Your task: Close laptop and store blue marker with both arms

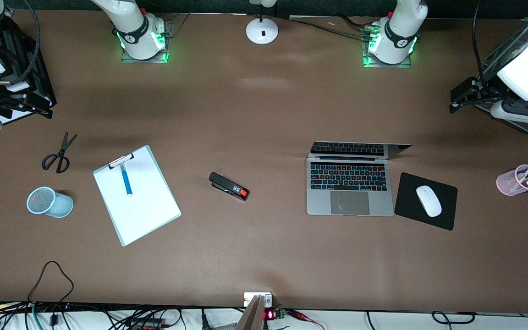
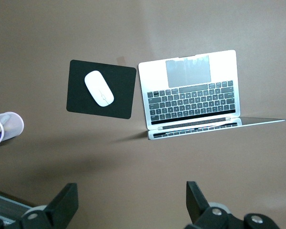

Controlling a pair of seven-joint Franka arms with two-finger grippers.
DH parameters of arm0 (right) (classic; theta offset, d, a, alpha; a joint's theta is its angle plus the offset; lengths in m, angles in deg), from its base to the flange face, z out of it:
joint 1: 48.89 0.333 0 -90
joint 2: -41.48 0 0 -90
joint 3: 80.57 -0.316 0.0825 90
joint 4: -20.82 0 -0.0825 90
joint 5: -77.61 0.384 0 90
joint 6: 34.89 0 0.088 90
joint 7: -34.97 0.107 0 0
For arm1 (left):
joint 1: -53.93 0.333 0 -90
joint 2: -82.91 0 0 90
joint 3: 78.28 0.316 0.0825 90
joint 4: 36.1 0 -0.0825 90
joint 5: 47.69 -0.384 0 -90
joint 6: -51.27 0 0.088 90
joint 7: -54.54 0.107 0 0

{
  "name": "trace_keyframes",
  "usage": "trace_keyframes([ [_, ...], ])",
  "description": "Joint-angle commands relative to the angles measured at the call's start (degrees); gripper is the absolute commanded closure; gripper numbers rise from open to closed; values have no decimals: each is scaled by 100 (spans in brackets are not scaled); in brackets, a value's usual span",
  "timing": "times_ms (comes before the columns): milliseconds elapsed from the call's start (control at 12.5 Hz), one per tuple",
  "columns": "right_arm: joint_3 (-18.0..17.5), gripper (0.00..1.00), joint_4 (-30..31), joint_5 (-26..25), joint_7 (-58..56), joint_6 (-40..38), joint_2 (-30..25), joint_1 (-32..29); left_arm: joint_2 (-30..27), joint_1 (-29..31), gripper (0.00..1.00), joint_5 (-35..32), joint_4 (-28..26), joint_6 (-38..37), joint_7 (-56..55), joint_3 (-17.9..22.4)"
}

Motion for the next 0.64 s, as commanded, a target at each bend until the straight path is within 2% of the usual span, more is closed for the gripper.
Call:
trace_keyframes([
  [0,-32,0,-16,-37,60,-21,-61,-21,-287,10,0,-156,-277,98,-30,-46],
  [560,-50,0,-16,-19,68,66,140,-13,-243,10,0,-139,-224,45,-29,-38],
])
